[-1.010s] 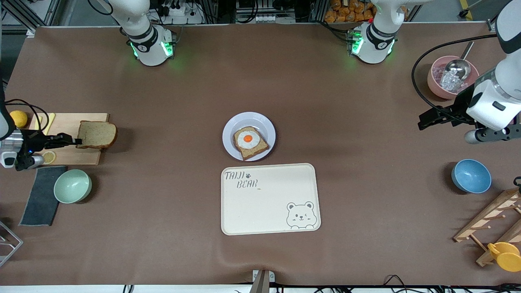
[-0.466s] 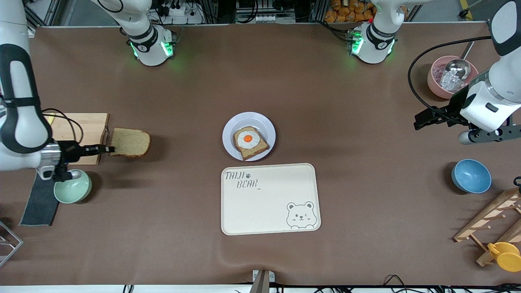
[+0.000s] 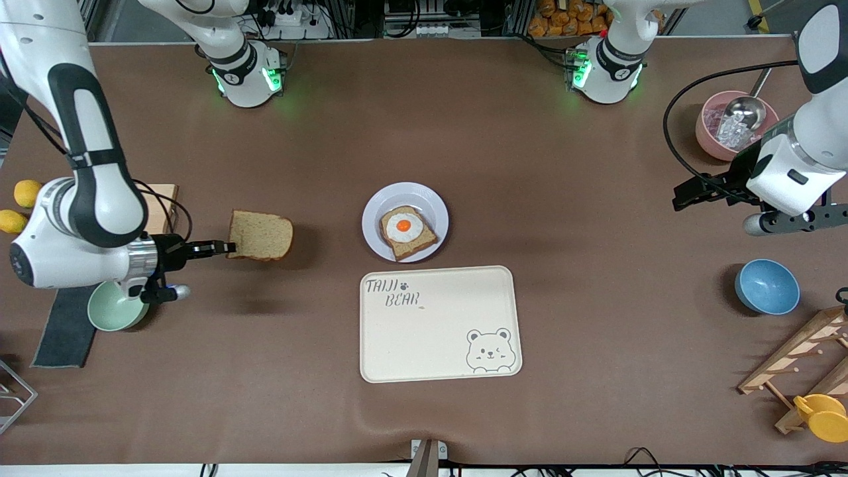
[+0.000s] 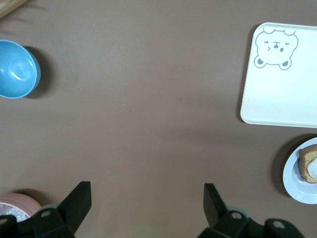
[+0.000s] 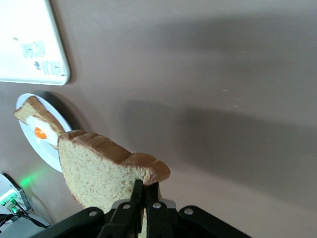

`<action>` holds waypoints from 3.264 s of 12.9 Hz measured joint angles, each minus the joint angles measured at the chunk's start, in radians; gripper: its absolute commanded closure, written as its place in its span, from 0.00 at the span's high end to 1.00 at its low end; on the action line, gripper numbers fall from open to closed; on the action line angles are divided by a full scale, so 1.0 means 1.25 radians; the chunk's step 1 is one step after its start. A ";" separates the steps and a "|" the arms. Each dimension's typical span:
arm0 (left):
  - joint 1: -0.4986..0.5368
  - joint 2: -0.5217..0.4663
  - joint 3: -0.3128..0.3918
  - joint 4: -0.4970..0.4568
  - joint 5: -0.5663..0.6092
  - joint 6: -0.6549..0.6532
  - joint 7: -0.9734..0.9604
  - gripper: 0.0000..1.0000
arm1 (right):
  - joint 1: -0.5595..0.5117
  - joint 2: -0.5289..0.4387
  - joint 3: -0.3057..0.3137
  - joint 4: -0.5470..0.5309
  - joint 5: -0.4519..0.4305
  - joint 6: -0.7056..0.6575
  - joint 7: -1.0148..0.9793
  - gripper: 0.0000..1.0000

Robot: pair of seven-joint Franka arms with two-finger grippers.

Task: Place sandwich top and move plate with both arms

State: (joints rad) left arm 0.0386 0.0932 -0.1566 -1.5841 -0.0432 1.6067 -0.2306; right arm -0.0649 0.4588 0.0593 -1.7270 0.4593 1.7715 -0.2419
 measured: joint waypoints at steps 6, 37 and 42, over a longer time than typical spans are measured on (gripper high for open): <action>0.010 0.000 0.001 -0.010 0.000 -0.020 0.035 1.00 | 0.118 -0.051 0.000 -0.045 0.005 0.067 0.128 0.00; 0.046 -0.007 -0.075 -0.136 -0.020 0.134 0.091 1.00 | 0.466 -0.003 0.001 -0.165 0.198 0.499 0.198 0.00; 0.039 0.070 -0.121 -0.275 -0.230 0.314 0.091 1.00 | 0.473 0.013 0.001 -0.166 0.198 0.528 0.198 0.00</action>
State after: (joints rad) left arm 0.0878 0.1806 -0.3074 -1.9279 -0.3309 1.9989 -0.1163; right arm 0.5269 0.4756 0.0604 -1.9341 0.7064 2.4317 0.0059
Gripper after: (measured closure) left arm 0.000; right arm 0.943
